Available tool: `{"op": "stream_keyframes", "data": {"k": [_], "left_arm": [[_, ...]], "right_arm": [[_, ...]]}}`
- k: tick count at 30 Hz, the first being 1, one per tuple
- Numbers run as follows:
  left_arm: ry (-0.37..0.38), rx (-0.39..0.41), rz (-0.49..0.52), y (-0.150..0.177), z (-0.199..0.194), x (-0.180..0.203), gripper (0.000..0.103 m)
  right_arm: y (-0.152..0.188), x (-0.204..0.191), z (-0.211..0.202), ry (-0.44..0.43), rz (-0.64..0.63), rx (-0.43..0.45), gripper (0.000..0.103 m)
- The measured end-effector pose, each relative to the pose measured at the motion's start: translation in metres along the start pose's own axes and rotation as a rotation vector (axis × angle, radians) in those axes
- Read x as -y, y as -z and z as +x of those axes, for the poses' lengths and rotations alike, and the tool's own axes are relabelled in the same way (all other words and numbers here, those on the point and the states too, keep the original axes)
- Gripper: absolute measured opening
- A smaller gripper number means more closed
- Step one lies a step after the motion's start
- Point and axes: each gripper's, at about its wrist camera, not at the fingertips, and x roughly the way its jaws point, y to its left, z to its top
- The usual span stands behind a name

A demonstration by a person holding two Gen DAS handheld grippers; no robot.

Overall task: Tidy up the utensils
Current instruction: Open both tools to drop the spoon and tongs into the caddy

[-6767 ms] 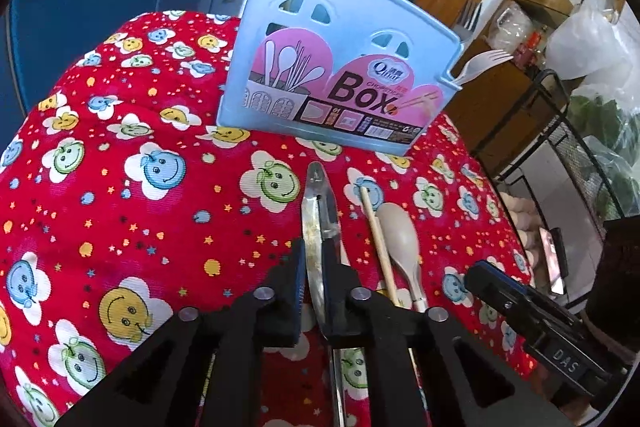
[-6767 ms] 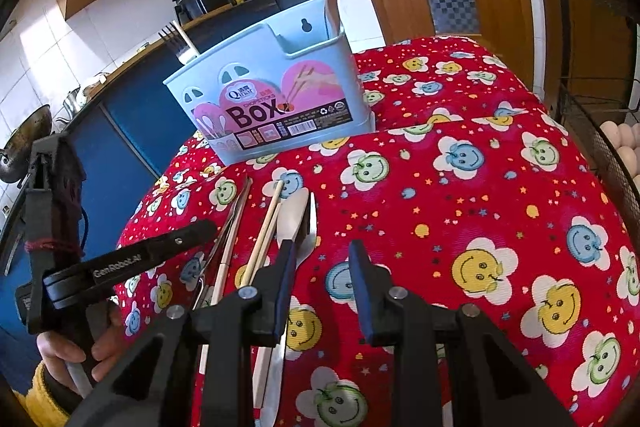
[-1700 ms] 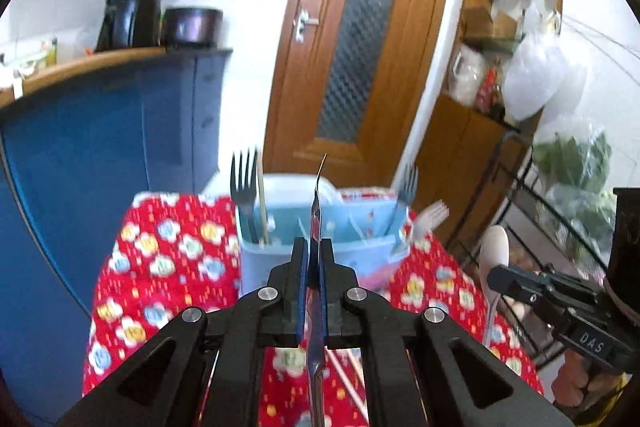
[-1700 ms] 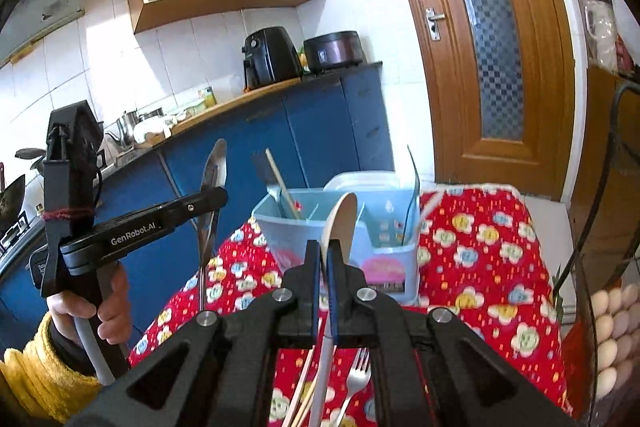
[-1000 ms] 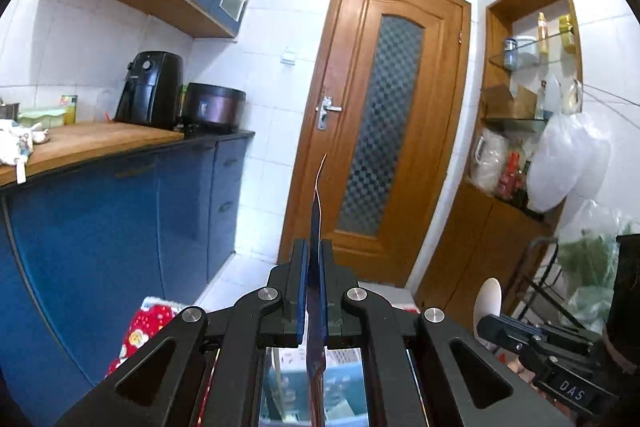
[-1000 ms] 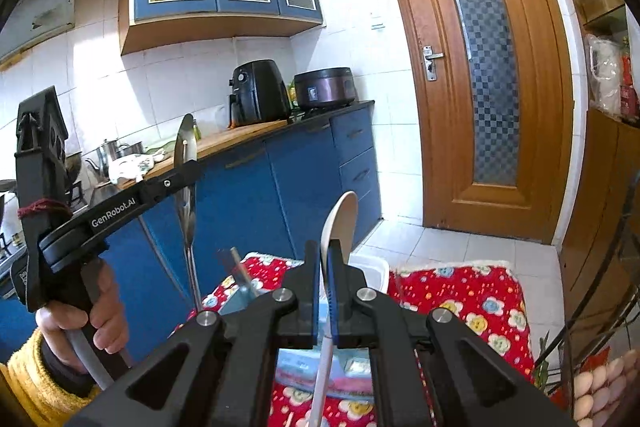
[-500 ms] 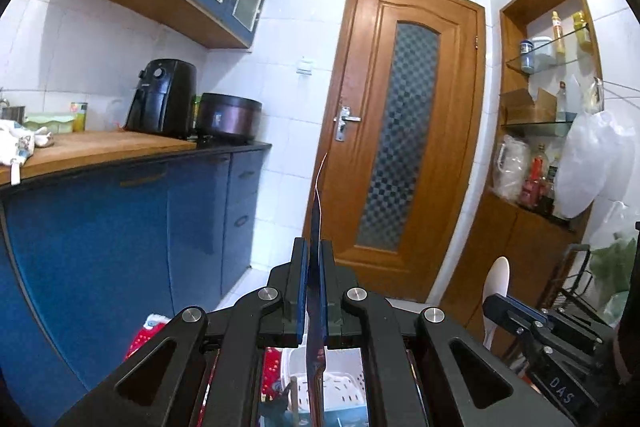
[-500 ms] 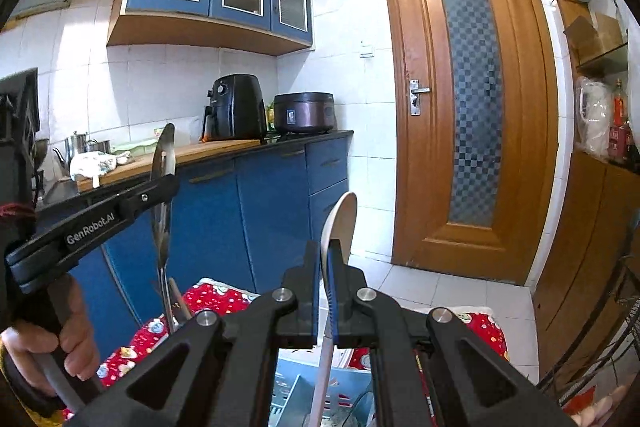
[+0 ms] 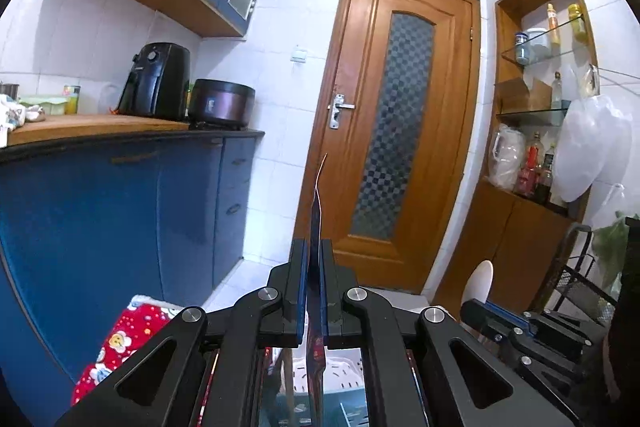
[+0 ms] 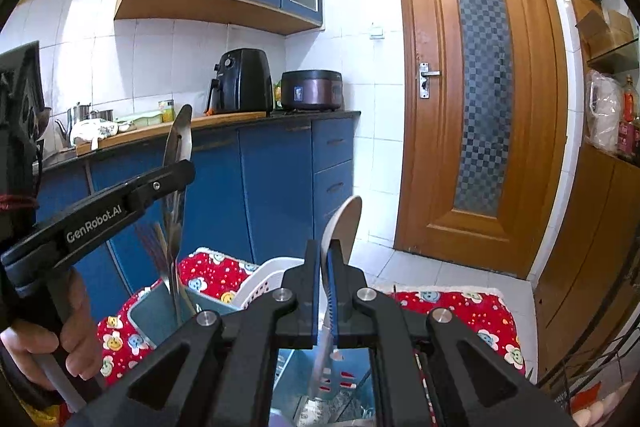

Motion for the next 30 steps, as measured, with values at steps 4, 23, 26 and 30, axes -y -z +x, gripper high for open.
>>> {"op": "stream_keyframes", "data": {"k": [4,23,26,30], "left_arm": [[-0.014,-0.02,0.027,0.009,0.002,0.007,0.005],[0.017,-0.078,0.035,0.012,-0.022,0.013,0.016],[0.025,-0.073,0.039,0.006,-0.032,0.015,0.016],[0.036,-0.082,0.041,0.0,-0.045,0.017,0.017]], "right_arm": [[0.004,0.0,0.002,0.001,0.001,-0.018,0.005],[-0.001,-0.001,-0.027,-0.072,0.069,-0.026,0.022],[-0.006,-0.001,-0.039,-0.073,0.076,-0.006,0.023],[-0.01,-0.001,-0.058,-0.075,0.101,-0.003,0.024]]}}
